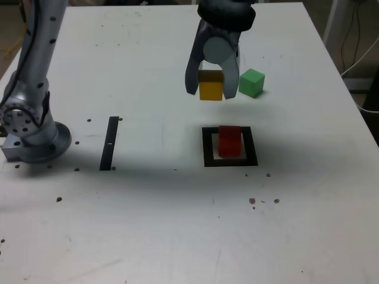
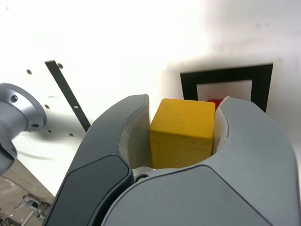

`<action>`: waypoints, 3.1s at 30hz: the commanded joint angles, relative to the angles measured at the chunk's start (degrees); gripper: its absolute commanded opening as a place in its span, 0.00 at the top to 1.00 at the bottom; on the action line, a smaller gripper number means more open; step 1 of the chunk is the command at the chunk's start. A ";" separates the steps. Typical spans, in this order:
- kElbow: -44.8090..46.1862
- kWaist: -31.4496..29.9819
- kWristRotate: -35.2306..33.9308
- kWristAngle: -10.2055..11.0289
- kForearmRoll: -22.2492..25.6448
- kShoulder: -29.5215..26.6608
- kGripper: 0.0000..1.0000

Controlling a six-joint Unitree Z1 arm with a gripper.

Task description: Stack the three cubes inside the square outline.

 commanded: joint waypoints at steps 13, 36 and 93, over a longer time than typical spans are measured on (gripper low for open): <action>-1.03 -7.39 -6.05 -3.46 0.24 1.23 0.62; -4.36 -7.58 -6.52 -4.31 -0.48 7.41 0.62; -8.17 2.33 3.71 1.60 0.76 5.37 0.01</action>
